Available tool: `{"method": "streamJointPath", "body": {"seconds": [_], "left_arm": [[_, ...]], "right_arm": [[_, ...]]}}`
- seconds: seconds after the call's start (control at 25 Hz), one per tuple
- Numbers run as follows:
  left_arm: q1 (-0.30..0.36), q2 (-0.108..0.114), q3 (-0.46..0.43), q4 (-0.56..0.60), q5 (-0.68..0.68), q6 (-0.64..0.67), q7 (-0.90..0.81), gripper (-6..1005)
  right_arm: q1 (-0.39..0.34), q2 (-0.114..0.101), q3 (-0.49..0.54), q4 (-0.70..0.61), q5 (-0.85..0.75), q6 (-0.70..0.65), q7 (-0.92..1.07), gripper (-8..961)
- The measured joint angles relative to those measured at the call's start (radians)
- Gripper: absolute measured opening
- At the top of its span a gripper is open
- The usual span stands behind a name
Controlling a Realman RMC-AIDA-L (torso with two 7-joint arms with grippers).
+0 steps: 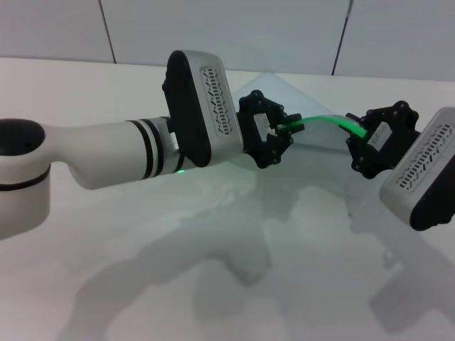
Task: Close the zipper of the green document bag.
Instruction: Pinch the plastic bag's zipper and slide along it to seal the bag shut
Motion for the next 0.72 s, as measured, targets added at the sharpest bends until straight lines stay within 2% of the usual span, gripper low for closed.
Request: {"method": "streamJointPath", "body": {"seconds": [0.72], "left_arm": [[0.002, -0.002, 0.028, -0.032, 0.0, 0.022, -0.006, 84]], "right_arm": [[-0.001, 0.0, 0.004, 0.001, 0.0, 0.008, -0.001, 100]]}}
